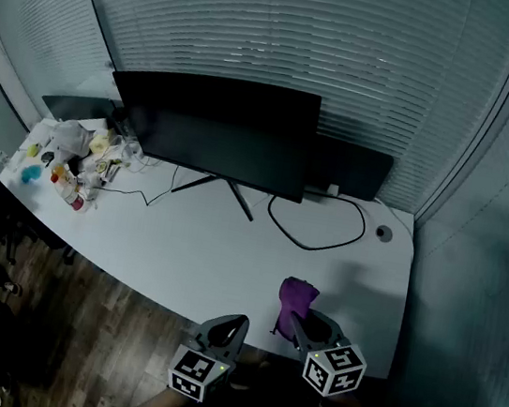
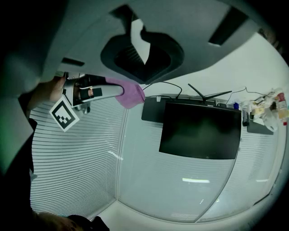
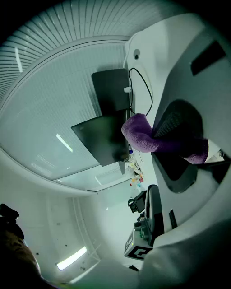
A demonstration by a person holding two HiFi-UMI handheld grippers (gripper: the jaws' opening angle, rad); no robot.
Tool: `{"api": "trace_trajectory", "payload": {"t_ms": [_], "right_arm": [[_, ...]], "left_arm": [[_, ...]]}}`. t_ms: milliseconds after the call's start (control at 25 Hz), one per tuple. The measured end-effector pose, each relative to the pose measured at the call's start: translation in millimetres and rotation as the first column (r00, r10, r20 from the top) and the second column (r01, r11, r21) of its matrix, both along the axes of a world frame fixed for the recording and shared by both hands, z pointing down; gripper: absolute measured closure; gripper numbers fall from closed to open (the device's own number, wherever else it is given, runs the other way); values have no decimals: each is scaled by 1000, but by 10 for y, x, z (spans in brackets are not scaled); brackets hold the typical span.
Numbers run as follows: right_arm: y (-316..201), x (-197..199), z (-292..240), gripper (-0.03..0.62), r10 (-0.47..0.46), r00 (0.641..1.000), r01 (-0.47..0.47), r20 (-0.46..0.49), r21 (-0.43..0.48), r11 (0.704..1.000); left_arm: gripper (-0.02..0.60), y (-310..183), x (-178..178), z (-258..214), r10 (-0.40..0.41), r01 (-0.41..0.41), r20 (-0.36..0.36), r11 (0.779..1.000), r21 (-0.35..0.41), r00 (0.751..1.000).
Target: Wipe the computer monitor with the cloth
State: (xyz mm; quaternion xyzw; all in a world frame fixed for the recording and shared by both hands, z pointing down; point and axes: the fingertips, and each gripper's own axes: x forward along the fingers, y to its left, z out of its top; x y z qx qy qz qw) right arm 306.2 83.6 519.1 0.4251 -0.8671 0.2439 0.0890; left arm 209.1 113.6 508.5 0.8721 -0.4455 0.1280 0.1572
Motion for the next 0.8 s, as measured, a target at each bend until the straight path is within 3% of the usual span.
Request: {"api": "trace_trajectory", "payload": {"t_ms": [800], "right_arm": [[-39,-28,4,499,9,1000,-10,27,1,1000]], "left_arm": [[577,37,-49,0,-12,12,1,1000,-4,1000]]}}
